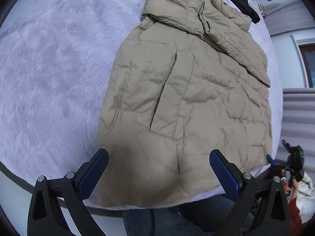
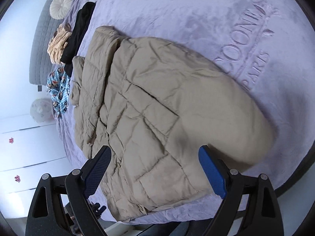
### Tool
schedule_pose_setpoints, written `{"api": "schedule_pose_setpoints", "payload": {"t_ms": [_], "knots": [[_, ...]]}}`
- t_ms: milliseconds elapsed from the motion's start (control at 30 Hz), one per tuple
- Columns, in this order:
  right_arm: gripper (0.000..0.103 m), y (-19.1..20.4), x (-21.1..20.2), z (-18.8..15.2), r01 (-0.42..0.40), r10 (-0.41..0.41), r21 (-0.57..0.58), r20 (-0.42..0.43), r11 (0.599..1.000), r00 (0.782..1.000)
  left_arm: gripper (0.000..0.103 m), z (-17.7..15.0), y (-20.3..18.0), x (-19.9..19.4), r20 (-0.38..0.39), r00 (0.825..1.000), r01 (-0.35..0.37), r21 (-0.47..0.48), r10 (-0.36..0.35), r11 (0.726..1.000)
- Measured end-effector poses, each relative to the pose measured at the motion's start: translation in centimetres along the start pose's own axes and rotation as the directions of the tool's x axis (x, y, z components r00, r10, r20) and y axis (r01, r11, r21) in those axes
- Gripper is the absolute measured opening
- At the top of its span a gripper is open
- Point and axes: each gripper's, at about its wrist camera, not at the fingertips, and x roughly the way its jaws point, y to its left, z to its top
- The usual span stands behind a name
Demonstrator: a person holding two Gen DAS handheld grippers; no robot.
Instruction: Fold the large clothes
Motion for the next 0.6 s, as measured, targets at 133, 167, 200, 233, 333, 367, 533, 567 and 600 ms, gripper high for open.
{"api": "schedule_pose_setpoints", "payload": {"t_ms": [133, 167, 200, 233, 333, 367, 533, 567, 600], "knots": [[0.092, -2.6, -0.7, -0.8, -0.029, 0.031, 0.049, -0.034, 0.998, 0.999, 0.103, -2.3, 2.5, -0.2, -0.075, 0.986, 0.14, -0.079, -0.146, 0.987], [0.092, -3.1, -0.7, -1.1, -0.034, 0.036, 0.054, -0.046, 0.998, 0.998, 0.103, -2.9, 3.0, -0.2, -0.088, 0.981, 0.161, -0.103, -0.17, 0.982], [0.092, -3.6, -0.6, -1.4, -0.042, 0.047, 0.065, -0.069, 0.997, 0.997, 0.103, -3.6, 3.3, -0.2, -0.098, 0.977, 0.18, -0.12, -0.192, 0.976], [0.092, -4.1, -0.4, -1.6, -0.054, 0.061, 0.074, -0.095, 0.996, 0.994, 0.103, -4.2, 3.6, -0.1, -0.109, 0.97, 0.203, -0.134, -0.218, 0.97], [0.092, -5.1, 0.7, -2.6, -0.038, 0.05, 0.076, -0.161, 0.996, 0.986, 0.103, -6.1, 4.3, 1.0, -0.163, 0.94, 0.271, -0.178, -0.3, 0.946], [0.092, -5.4, 1.1, -2.9, -0.032, 0.047, 0.083, -0.179, 0.996, 0.983, 0.103, -6.4, 4.4, 1.7, -0.176, 0.934, 0.278, -0.194, -0.312, 0.941], [0.092, -6.4, 2.8, -2.9, -0.053, 0.08, 0.149, -0.18, 0.987, 0.98, 0.103, -6.2, 3.0, 5.6, -0.178, 0.924, 0.293, -0.243, -0.339, 0.925], [0.092, -6.4, 3.1, -2.7, -0.065, 0.092, 0.155, -0.176, 0.986, 0.98, 0.103, -6.0, 2.5, 6.2, -0.17, 0.925, 0.294, -0.248, -0.34, 0.923], [0.092, -6.2, 3.4, -2.5, -0.077, 0.105, 0.162, -0.17, 0.984, 0.98, 0.103, -5.7, 2.1, 6.6, -0.16, 0.928, 0.291, -0.25, -0.336, 0.923]]}}
